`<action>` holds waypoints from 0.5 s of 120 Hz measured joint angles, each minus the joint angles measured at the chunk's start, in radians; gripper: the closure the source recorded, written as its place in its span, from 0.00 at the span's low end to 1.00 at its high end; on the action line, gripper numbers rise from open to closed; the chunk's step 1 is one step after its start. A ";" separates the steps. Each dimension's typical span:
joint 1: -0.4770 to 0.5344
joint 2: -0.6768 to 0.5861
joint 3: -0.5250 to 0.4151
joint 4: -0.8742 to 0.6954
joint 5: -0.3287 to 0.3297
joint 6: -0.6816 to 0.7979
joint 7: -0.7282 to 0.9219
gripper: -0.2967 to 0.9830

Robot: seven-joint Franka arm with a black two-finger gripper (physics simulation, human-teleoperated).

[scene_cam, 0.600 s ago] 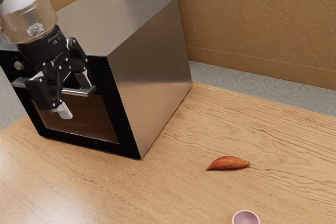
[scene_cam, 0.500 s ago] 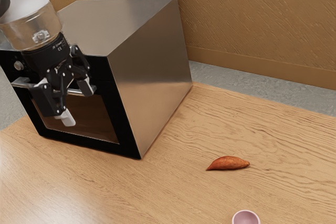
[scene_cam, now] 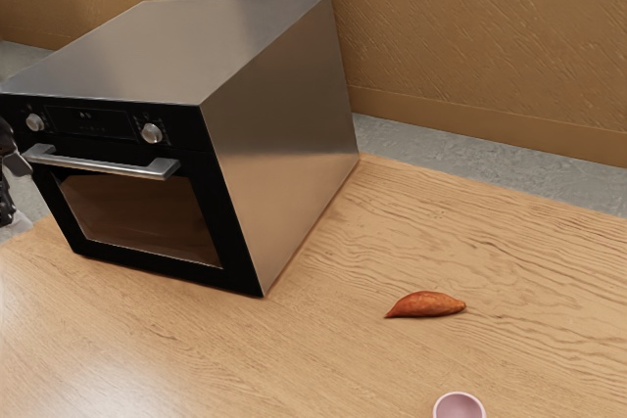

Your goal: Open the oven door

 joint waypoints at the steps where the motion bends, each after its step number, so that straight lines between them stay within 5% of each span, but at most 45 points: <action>1: -0.001 0.001 -0.002 0.000 0.002 0.004 0.006 0.23; 21: 0.043 0.098 -0.026 0.015 0.031 0.104 0.122 0.23; 34: 0.152 0.123 -0.087 0.014 -0.009 0.172 0.198 0.23; 60: 0.183 0.155 -0.115 0.015 -0.038 0.248 0.323 0.23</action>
